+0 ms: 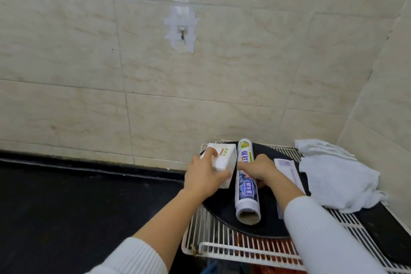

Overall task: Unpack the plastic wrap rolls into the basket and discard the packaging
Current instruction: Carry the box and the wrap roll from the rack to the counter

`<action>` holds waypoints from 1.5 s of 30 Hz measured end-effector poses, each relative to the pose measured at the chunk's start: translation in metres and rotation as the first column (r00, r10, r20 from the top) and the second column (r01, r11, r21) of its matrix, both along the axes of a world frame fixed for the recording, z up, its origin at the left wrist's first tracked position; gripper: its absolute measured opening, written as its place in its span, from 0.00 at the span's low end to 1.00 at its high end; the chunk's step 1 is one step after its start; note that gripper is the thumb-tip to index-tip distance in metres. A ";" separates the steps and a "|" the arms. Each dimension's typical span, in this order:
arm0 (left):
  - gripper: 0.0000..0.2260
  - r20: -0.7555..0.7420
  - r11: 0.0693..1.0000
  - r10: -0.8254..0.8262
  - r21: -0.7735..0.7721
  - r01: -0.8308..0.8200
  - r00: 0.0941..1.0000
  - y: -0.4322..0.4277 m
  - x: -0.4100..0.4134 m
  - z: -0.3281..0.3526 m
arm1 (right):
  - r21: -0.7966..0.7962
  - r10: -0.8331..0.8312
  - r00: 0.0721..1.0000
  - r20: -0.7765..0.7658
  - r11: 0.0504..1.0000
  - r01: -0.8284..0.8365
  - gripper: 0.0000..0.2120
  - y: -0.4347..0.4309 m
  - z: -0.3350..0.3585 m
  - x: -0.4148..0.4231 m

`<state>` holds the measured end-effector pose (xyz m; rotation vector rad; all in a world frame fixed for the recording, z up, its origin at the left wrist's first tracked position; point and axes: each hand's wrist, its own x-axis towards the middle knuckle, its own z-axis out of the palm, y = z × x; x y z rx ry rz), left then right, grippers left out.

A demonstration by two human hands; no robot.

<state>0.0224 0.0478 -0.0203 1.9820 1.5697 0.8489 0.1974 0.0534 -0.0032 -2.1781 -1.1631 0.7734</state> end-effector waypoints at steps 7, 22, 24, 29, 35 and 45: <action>0.20 0.443 0.990 0.109 0.031 -0.136 0.890 -0.004 -0.074 0.010 | 0.260 0.079 0.947 -0.311 0.966 0.004 0.19 0.006 0.041 -0.042; 0.27 0.119 0.810 0.586 -0.120 -0.574 0.802 0.022 -0.414 -0.128 | 0.016 0.302 0.925 -0.230 0.952 -0.307 0.17 0.075 -0.100 -0.391; 0.26 0.060 0.788 0.610 -0.146 -0.598 0.790 0.019 -0.454 -0.152 | -0.029 0.280 0.943 -0.181 0.957 -0.289 0.17 0.072 -0.135 -0.431; 0.30 -0.034 0.763 0.641 -0.078 -0.642 0.767 0.011 -0.525 -0.202 | -0.161 0.251 0.960 -0.127 0.949 -0.269 0.21 0.063 -0.196 -0.510; 0.29 -0.126 0.820 0.555 -0.086 -0.566 0.823 0.005 -0.560 -0.240 | -0.241 0.263 0.964 -0.047 0.933 -0.266 0.20 0.056 -0.230 -0.561; 0.31 -0.175 0.871 0.459 -0.105 -0.480 0.871 -0.001 -0.563 -0.244 | -0.321 0.298 0.952 0.075 0.911 -0.260 0.30 0.059 -0.236 -0.578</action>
